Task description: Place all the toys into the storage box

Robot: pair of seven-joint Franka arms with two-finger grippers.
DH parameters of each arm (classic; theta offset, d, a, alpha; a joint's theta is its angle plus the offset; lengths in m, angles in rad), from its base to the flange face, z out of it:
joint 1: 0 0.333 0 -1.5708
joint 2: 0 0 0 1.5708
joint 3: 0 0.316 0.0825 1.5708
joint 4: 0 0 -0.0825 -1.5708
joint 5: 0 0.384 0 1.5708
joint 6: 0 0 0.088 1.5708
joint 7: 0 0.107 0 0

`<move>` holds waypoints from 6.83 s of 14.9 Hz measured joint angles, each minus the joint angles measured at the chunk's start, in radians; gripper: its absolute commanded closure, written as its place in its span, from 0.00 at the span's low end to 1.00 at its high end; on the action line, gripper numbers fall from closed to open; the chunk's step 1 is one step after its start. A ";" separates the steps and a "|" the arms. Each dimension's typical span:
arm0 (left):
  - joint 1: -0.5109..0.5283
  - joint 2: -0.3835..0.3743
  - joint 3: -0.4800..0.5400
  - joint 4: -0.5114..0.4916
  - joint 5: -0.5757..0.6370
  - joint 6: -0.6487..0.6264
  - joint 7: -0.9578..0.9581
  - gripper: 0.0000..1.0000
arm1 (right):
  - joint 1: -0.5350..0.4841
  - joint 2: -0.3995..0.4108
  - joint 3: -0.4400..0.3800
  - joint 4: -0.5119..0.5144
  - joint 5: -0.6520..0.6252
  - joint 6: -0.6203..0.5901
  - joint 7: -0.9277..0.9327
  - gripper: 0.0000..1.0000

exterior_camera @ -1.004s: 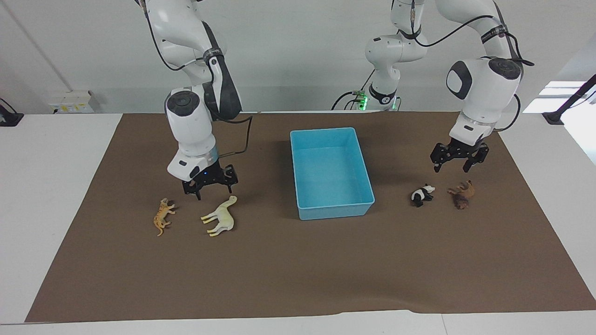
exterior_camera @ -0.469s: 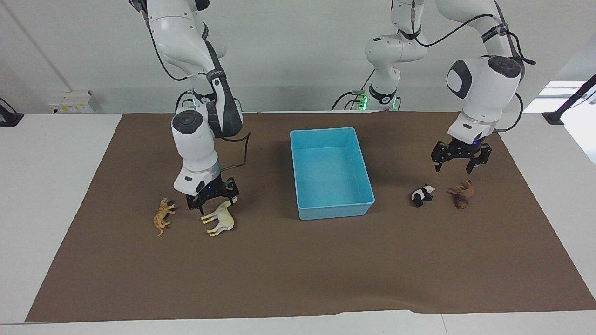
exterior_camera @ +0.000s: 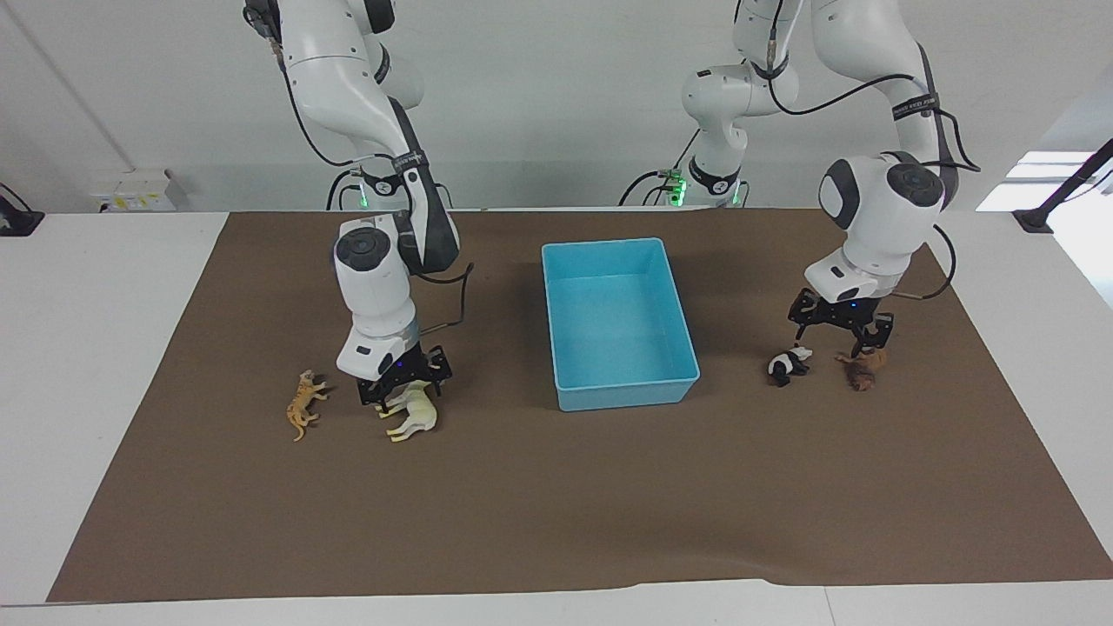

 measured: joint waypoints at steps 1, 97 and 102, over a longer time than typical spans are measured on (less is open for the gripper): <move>-0.008 0.007 -0.001 0.000 0.001 0.000 0.000 0.00 | 0.000 0.001 0.000 0.000 -0.001 0.003 0.000 0.15; -0.348 0.059 -0.038 0.435 -0.033 -0.512 -0.928 1.00 | -0.260 -0.075 -0.036 -0.081 0.030 0.025 0.319 0.00; -0.416 -0.015 -0.036 0.201 -0.033 -0.359 -1.111 1.00 | -0.260 -0.009 -0.036 -0.082 0.032 0.073 0.314 0.47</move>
